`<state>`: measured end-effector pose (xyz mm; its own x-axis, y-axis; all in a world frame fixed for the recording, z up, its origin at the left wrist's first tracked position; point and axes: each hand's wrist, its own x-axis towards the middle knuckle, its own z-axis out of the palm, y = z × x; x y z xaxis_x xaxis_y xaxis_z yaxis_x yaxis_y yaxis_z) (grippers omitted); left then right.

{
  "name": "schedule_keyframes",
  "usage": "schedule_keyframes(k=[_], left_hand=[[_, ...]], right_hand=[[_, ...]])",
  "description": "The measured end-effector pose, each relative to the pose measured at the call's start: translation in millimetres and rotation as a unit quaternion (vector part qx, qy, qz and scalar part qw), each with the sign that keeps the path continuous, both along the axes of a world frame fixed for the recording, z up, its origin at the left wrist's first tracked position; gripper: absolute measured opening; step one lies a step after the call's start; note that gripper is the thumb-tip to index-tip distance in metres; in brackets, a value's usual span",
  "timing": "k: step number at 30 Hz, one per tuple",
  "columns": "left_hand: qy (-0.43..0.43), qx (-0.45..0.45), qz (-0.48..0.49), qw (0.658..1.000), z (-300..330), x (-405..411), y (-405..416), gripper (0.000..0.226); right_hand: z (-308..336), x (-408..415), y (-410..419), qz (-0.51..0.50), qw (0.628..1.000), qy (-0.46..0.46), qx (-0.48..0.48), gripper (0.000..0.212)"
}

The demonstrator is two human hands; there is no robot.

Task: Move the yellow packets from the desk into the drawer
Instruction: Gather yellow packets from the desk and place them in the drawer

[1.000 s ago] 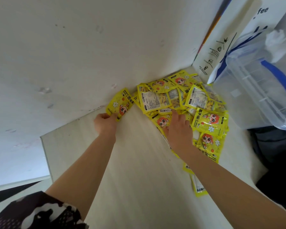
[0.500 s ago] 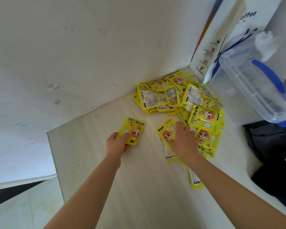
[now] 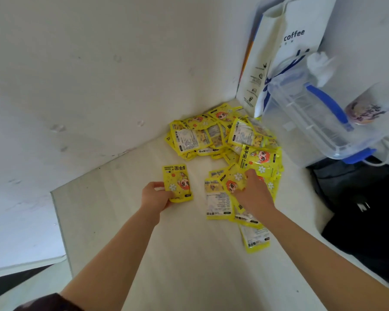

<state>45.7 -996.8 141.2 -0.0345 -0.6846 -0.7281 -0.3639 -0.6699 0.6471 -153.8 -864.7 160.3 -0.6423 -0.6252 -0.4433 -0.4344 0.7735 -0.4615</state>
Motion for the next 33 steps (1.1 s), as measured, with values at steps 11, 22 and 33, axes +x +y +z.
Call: schedule_keyframes(k=[11,22,33], left_hand=[[0.093,0.047,-0.03,0.994,21,-42,47,0.026],[-0.094,-0.009,-0.136,0.986,-4,-69,72,0.015],[-0.17,-0.081,-0.202,0.961,-5,-90,83,0.026]], right_hand=[[20,-97,5,0.117,0.992,0.029,0.025,0.052],[-11,-133,-22,0.227,0.962,0.127,0.084,0.049],[-6,-126,-20,0.246,0.952,0.178,0.037,0.051]])
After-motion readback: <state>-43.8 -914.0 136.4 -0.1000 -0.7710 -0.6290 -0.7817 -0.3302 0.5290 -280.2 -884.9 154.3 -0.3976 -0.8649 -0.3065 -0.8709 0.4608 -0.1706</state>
